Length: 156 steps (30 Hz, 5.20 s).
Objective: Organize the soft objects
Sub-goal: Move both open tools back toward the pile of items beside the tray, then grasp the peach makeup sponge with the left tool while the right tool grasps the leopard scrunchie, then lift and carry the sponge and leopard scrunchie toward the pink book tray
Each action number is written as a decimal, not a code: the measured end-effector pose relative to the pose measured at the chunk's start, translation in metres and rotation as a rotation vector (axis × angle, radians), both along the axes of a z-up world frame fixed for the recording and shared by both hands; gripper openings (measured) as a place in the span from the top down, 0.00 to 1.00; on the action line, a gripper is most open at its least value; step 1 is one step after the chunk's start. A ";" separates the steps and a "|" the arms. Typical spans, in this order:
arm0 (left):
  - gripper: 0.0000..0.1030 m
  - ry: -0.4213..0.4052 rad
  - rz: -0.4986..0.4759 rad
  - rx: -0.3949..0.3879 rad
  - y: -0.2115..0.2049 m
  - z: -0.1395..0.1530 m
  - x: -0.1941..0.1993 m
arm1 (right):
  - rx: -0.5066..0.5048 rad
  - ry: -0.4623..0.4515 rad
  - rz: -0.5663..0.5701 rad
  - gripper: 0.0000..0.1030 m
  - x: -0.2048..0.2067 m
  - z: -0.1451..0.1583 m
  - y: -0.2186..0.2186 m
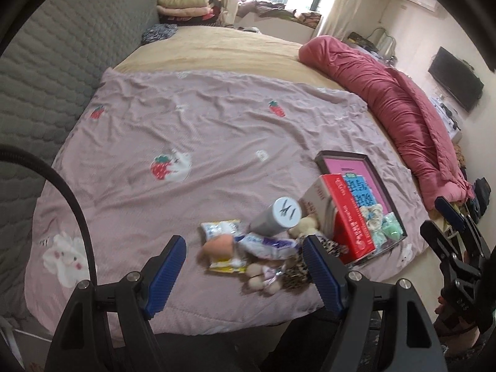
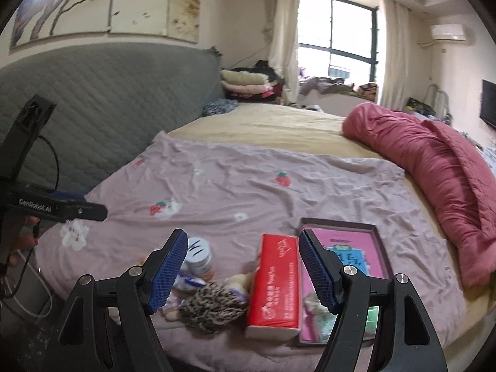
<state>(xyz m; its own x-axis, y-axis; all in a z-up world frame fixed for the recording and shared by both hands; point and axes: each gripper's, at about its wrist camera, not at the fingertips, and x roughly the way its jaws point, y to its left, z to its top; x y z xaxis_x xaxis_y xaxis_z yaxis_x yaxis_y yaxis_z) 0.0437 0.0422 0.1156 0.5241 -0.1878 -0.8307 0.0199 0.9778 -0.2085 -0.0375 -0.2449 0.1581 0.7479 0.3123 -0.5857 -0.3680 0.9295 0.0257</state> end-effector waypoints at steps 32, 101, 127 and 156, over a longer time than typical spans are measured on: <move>0.25 0.255 0.006 -0.019 0.009 -0.149 0.028 | -0.218 0.345 0.052 0.27 0.035 -0.177 0.078; 0.63 0.237 0.064 -0.215 0.021 -0.187 0.073 | -0.111 0.251 0.041 0.91 0.041 -0.130 0.040; 0.63 0.013 -0.099 -0.143 -0.035 -0.063 0.040 | -0.015 0.154 -0.026 0.91 0.034 -0.087 0.009; 0.63 -0.085 -0.390 -0.079 -0.201 0.007 0.042 | 0.119 0.041 -0.243 0.91 0.026 -0.022 -0.115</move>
